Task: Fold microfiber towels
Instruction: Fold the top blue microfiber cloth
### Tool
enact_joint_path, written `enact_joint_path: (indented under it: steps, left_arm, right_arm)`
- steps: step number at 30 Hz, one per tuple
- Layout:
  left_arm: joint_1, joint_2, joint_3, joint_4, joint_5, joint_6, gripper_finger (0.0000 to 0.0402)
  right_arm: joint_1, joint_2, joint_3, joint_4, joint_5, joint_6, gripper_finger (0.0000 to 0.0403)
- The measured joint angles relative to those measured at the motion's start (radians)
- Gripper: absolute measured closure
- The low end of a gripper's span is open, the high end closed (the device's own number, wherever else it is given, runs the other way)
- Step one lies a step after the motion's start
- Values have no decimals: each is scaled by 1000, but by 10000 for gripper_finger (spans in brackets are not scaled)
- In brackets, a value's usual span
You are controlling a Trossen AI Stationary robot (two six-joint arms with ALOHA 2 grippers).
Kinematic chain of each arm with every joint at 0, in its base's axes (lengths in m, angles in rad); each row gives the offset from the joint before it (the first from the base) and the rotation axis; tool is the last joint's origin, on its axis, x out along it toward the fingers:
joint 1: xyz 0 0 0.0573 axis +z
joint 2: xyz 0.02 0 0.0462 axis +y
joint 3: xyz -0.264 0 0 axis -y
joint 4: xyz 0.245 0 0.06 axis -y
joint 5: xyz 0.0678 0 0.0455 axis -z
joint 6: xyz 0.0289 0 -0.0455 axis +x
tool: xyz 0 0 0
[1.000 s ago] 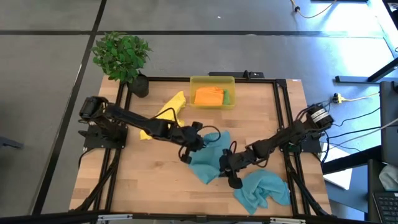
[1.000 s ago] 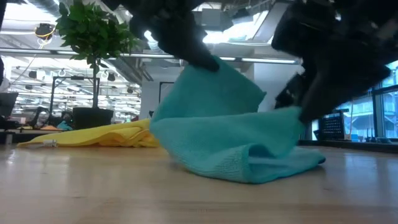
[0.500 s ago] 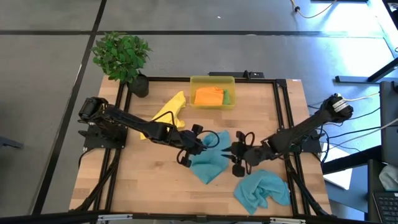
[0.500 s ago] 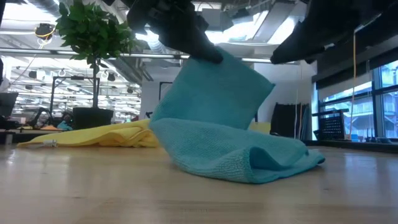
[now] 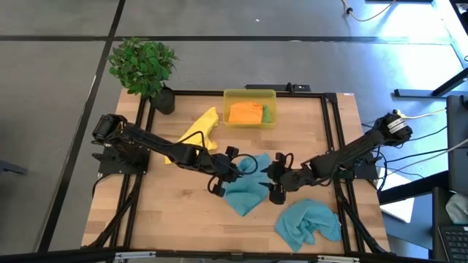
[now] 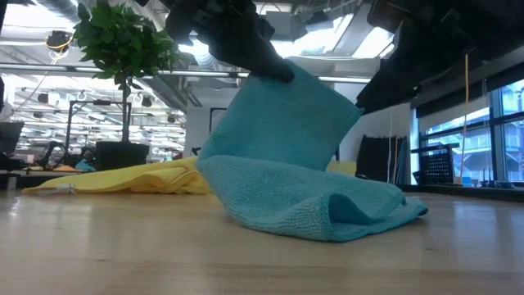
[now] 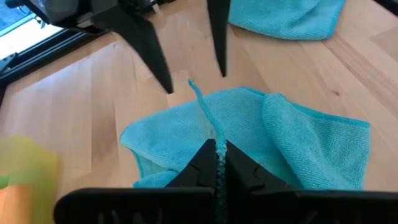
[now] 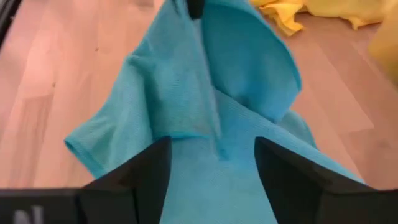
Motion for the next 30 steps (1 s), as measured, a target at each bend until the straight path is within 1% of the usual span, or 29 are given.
enact_joint_path:
  steps: [5, 11, 13, 16, 22, 23, 26, 28, 30]
  left_arm:
    - [-16, 0, 0, 11, -2, 7, 401]
    - [-29, 0, 0, 14, -24, 14, 401]
    - [-28, 0, 0, 15, -24, 14, 401]
    - [-27, 0, 0, 20, -25, 14, 401]
    - [-27, 0, 0, 43, -25, 13, 401]
    - [-27, 0, 0, 44, -25, 10, 401]
    - [-28, 0, 0, 38, -39, -12, 397]
    - [-28, -1, 0, 18, -85, -15, 384]
    - [-30, -25, -3, -32, -137, -8, 362]
  right_arm:
    - [-27, 0, 0, -17, 21, -12, 177]
    - [-36, 0, 0, -8, -5, -56, 214]
    - [-36, 0, 0, -8, -6, -58, 234]
    - [-36, 0, 0, -7, -51, -80, 273]
    - [-36, 0, 0, 31, -123, -133, 378]
    - [-36, 0, 0, 41, -130, -141, 389]
    - [-36, 0, 1, 65, -130, -157, 390]
    - [-36, 0, 1, 73, -129, -157, 390]
    - [-36, 0, 2, 75, -129, -158, 395]
